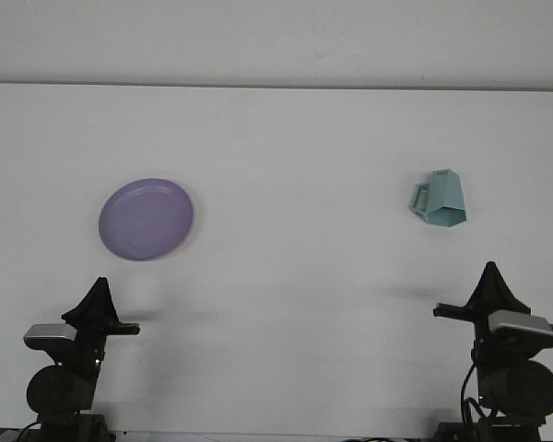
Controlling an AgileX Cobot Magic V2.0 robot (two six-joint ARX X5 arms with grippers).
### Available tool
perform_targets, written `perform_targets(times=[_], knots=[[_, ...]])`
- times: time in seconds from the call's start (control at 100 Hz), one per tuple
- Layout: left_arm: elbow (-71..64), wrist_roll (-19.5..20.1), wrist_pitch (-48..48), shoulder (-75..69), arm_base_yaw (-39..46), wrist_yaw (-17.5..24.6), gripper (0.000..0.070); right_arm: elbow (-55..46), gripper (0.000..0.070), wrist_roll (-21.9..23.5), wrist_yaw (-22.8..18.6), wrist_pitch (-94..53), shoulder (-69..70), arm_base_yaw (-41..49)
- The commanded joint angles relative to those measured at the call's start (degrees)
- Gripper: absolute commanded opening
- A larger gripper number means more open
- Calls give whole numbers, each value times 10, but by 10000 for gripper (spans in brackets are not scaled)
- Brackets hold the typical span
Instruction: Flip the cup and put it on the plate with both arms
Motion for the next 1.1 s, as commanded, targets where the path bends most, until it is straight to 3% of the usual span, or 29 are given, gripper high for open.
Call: perform_targets(times=[0.0,0.16,0.22,0.28,0.35,0.41,0.65,0.92,1.09], knots=[[-10,-3,5,0,1,-2,12,37,0,-71,5,-2,68,0],[-10,-2,5,0,1,-2,12,85,3,-138,28,36,211,-7],[-10,0,5,0,1,-2,12,85,38,-151,27,59,252,-14],[-10,-1,5,0,1,-2,12,85,161,-161,26,82,300,-21],[-10,-1,5,0,1,-2,12,85,403,-162,26,105,349,-30],[-10,-1,5,0,1,-2,12,85,496,-165,26,121,389,-40],[-10,0,5,0,1,-2,12,85,496,-221,-33,228,548,-91],[-10,4,5,0,1,-2,13,86,495,-300,-64,407,696,-132],[-10,4,5,0,1,-2,13,98,493,-308,-96,478,775,-151]])
